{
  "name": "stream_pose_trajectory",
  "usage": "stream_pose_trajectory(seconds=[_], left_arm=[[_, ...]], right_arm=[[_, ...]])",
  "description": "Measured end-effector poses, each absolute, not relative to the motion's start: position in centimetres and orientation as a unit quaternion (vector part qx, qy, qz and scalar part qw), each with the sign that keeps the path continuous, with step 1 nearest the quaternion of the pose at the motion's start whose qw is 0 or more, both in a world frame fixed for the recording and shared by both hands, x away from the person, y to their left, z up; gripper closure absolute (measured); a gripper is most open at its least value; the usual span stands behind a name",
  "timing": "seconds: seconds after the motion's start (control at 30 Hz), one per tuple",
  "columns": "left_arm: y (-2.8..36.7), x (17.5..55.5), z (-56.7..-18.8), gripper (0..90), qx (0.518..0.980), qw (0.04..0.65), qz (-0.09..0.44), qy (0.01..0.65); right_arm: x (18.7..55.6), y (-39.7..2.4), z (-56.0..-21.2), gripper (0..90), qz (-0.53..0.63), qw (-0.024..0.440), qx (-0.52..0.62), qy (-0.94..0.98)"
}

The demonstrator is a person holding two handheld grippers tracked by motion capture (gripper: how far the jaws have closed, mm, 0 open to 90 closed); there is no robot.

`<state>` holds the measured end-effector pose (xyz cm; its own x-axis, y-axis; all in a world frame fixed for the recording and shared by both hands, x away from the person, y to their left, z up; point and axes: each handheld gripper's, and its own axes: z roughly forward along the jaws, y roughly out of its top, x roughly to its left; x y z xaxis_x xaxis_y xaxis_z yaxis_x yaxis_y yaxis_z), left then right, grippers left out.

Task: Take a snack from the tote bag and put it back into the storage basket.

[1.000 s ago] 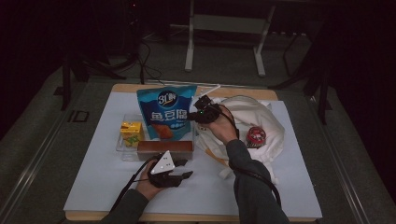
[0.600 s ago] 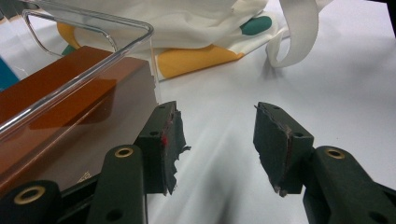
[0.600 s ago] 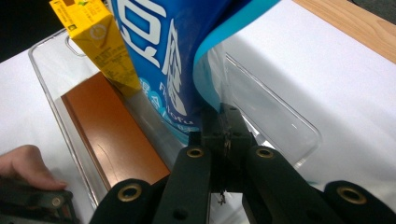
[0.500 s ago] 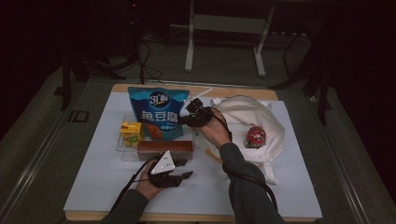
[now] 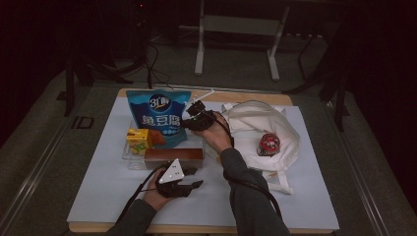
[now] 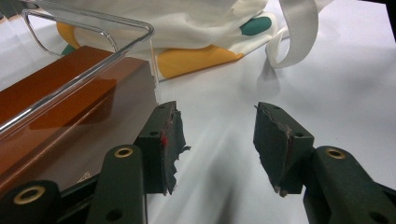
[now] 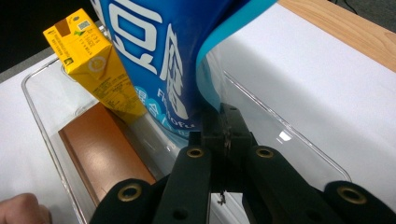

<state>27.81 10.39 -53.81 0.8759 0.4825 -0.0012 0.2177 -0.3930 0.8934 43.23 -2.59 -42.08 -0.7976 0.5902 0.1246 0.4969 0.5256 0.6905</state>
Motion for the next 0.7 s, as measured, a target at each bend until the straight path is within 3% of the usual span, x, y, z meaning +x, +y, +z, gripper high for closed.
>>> stream_pose_trajectory(seconds=[0.7], left_arm=[[10.43, 27.86, -53.82, 49.5, 0.824, 0.509, 0.127, 0.214]], right_arm=[[43.05, -3.07, -42.08, 86.9, 0.375, 0.068, 0.314, 0.870]])
